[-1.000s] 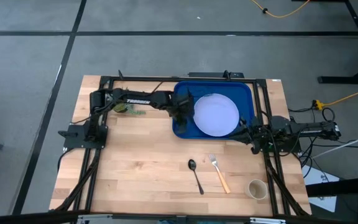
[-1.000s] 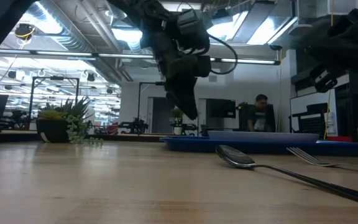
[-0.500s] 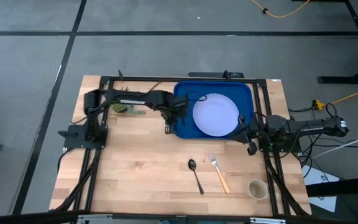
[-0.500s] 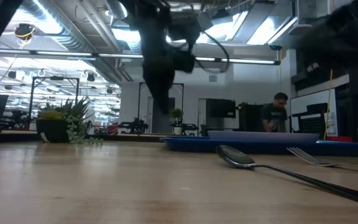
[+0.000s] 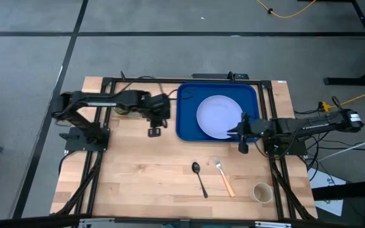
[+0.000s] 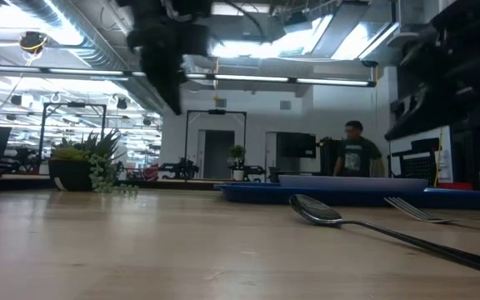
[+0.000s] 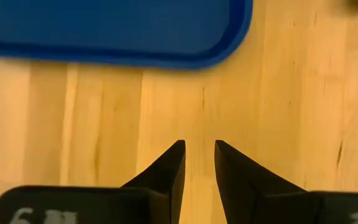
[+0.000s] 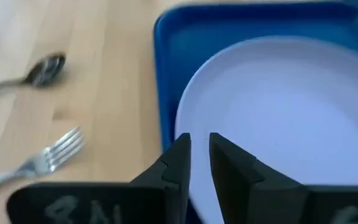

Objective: Pick and place plate/cup/fork/spoon on tray
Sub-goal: Put the purple plate on the blue serving tray

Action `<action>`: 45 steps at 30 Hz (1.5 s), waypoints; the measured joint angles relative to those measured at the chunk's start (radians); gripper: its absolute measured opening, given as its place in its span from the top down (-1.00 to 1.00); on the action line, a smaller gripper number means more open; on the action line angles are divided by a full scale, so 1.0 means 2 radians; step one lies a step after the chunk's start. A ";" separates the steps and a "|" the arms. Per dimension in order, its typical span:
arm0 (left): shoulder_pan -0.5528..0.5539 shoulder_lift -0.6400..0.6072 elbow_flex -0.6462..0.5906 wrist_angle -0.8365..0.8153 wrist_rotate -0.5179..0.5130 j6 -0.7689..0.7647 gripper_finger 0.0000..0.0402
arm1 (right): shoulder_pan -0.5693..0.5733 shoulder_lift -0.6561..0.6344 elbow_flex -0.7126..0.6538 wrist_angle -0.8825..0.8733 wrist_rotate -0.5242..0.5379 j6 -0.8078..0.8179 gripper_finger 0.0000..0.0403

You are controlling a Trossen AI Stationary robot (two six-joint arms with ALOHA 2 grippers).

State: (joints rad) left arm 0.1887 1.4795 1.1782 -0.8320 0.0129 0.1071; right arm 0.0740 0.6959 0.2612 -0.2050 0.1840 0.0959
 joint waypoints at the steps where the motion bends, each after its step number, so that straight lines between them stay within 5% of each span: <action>1: 0.000 -0.017 -0.025 0.018 0.000 -0.005 0.60 | 0.000 0.013 0.002 -0.001 -0.011 0.000 0.68; 7: 0.000 -0.102 -0.145 0.123 0.000 -0.039 0.61 | 0.000 0.081 0.021 0.000 -0.082 0.005 0.68; 14: -0.001 -0.157 -0.214 0.200 0.000 -0.050 0.61 | 0.000 0.151 0.026 -0.002 -0.094 0.016 0.68; 45: -0.001 -0.162 -0.217 0.217 0.000 -0.053 0.60 | -0.076 0.186 0.027 0.041 -0.069 -0.026 0.68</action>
State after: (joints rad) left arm 0.1860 1.1549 0.7433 -0.3973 0.0128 0.0010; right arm -0.0784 1.0672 0.3151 -0.1237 0.0469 0.0448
